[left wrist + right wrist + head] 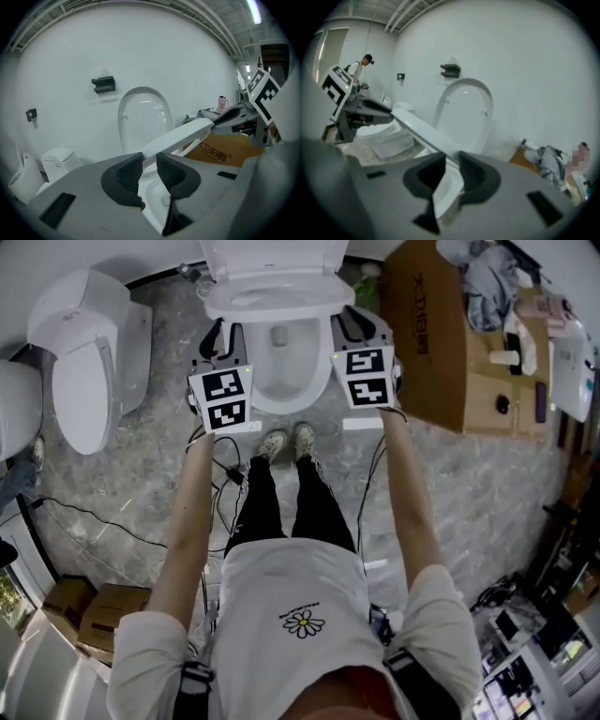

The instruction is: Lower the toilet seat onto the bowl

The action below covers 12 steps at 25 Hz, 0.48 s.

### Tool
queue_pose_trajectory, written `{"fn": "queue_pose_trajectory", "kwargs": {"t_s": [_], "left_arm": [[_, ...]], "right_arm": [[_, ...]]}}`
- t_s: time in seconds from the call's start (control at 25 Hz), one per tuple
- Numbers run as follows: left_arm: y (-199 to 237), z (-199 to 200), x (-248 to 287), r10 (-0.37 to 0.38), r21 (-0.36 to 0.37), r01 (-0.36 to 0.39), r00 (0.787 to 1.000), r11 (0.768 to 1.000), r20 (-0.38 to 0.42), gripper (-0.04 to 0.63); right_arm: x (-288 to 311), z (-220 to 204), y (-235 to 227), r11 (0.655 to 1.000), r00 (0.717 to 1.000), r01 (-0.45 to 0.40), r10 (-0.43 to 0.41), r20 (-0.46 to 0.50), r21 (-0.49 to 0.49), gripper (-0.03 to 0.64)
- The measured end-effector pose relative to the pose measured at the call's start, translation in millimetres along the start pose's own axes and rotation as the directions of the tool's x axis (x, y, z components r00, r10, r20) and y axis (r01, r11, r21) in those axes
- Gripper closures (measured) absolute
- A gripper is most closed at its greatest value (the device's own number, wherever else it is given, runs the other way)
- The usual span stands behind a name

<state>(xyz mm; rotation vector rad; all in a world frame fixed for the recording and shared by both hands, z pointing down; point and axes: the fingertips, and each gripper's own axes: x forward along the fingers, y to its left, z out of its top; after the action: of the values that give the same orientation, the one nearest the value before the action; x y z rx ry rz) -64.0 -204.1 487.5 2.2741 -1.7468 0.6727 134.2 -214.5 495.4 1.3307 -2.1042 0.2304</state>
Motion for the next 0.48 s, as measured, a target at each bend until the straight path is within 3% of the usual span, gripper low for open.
{"fn": "queue_pose_trajectory", "kwargs": {"t_s": [0.28,0.48], "left_arm": [[-7,-14,-7,-0.132,0.003,0.132,0.991,0.991,-0.035,0.471],[-13,-26,-11,-0.23,0.042,0.236,0.967,0.971,-0.108,0.468]], "right_arm": [[-5,-15,8,0.99,0.989,-0.143,0.143,-0.041,-0.016,0.502],[-7,-29,13,0.966,0.962,-0.254,0.248,-0.115,-0.044,0.494]]}}
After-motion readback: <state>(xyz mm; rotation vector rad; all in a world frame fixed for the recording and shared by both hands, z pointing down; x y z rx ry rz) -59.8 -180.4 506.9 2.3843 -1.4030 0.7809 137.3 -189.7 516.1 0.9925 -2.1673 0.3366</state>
